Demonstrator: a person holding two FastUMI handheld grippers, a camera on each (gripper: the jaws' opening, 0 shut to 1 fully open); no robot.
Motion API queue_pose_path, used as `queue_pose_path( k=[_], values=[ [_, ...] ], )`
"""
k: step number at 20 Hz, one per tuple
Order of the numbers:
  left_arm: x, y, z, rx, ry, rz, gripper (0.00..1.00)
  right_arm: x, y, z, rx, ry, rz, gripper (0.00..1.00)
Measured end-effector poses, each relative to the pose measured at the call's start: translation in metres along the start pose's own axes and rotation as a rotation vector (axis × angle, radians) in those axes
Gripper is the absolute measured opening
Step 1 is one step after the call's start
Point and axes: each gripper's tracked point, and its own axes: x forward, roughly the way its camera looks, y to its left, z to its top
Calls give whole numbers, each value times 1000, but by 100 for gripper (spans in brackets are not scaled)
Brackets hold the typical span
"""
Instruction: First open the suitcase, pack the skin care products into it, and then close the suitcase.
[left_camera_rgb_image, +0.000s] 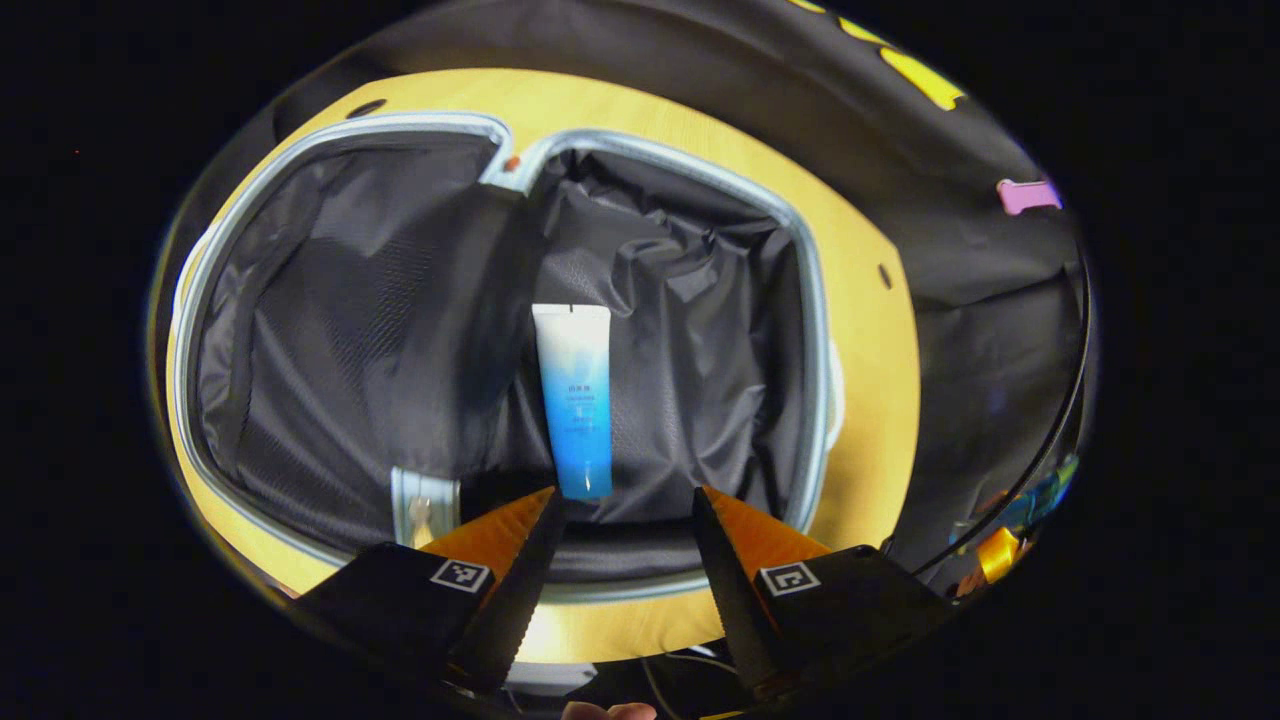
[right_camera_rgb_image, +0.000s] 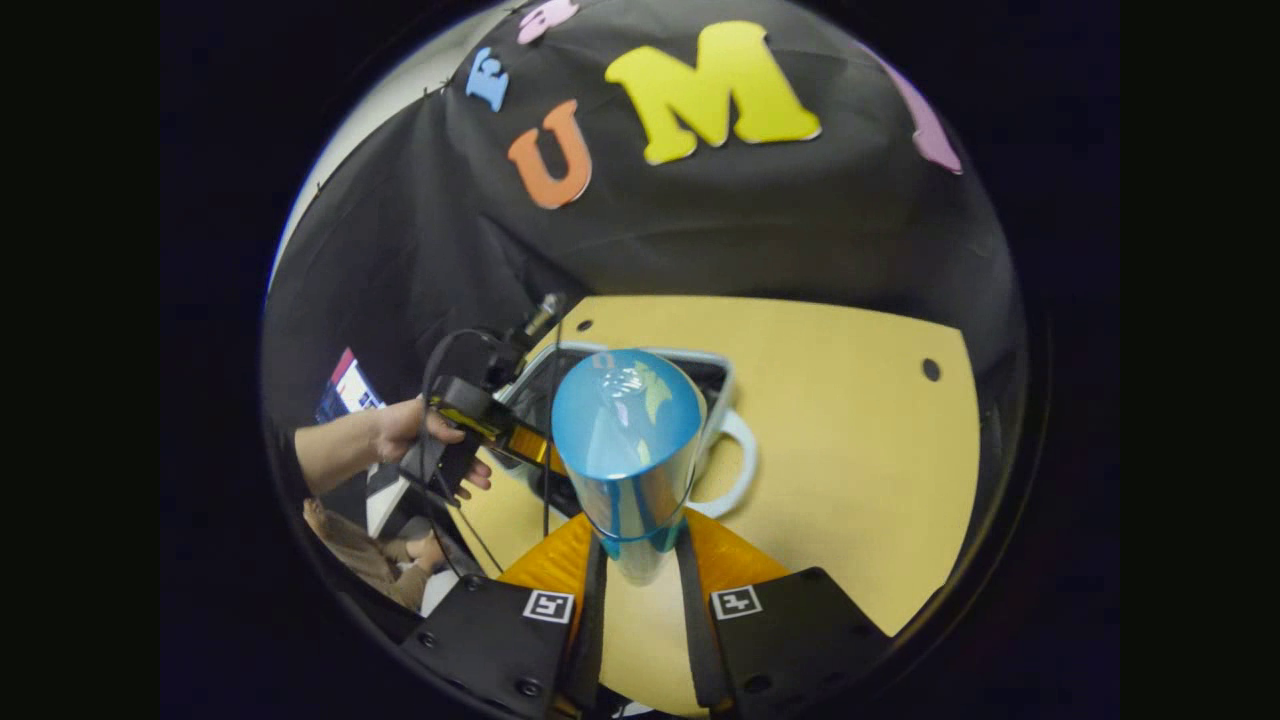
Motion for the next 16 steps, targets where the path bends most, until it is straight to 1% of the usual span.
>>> queue_pose_path(
  k=[1,2,3,5,6,7,8,9,10,11,13,15,16],
  values=[
    [-20,-8,-4,-5,-87,-41,83,22,7,3,-22,54,2,31],
    [-40,-13,-9,-1,-181,-71,94,46,12,4,-40,109,0,33],
    [-59,-14,-17,5,-273,-80,83,68,16,2,-42,168,-10,33],
    [-87,-7,-39,35,-420,-60,84,110,20,-6,21,289,-5,33],
    [-99,-3,-54,60,-474,-45,84,125,19,-12,68,361,-22,33],
    [-109,0,-69,80,-519,-27,84,143,14,-18,102,416,-60,33],
    [-116,3,-82,81,-550,-25,85,157,7,-25,112,469,-100,31],
    [-120,0,-98,65,-556,-42,85,169,1,-34,106,518,-136,33],
    [-124,-2,-111,38,-558,-65,86,176,-5,-39,120,559,-169,33],
    [-130,-1,-119,11,-571,-79,86,184,-9,-43,155,588,-199,34],
    [-144,1,-128,-20,-611,-100,86,197,-16,-52,269,643,-254,33],
    [-153,10,-130,-32,-636,-86,86,209,-21,-56,355,665,-297,31],
    [-157,17,-130,-40,-647,-73,86,213,-24,-57,363,672,-316,33]
  ],
)
